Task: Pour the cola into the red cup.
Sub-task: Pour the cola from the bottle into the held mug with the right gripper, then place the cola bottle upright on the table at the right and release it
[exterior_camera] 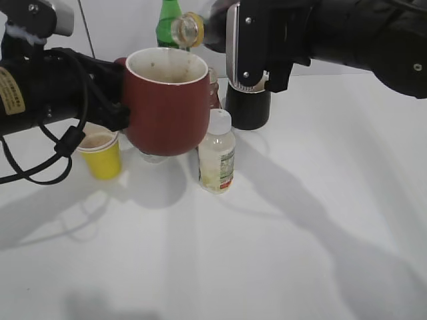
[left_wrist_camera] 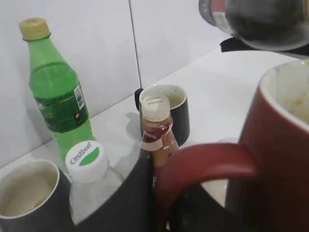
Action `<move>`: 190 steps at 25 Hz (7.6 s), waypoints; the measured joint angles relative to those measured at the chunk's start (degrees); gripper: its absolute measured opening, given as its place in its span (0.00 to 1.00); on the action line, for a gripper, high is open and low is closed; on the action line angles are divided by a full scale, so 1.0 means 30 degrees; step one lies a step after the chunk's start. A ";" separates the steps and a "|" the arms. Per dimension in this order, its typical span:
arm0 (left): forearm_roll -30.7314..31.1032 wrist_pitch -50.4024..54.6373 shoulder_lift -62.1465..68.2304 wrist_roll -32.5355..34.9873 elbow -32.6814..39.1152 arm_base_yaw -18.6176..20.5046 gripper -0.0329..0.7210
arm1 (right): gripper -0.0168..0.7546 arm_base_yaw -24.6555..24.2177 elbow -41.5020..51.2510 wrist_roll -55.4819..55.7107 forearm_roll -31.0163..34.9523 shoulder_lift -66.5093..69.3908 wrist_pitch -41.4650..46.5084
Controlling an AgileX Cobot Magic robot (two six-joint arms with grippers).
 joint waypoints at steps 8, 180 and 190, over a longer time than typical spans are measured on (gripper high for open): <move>-0.0536 -0.0046 0.0000 0.0000 0.0000 0.0000 0.12 | 0.64 0.0000 0.0000 -0.1346 0.0000 0.0000 -0.0983; -0.1953 -1.3518 0.4230 0.3785 0.6839 1.3498 0.41 | 0.76 -0.6238 0.6904 2.1537 0.3983 0.6241 -1.4000; -0.1890 0.5430 -0.6505 -0.0915 0.2934 1.1406 0.41 | 0.80 -0.6127 0.6049 2.4956 0.2050 -0.6196 -0.0669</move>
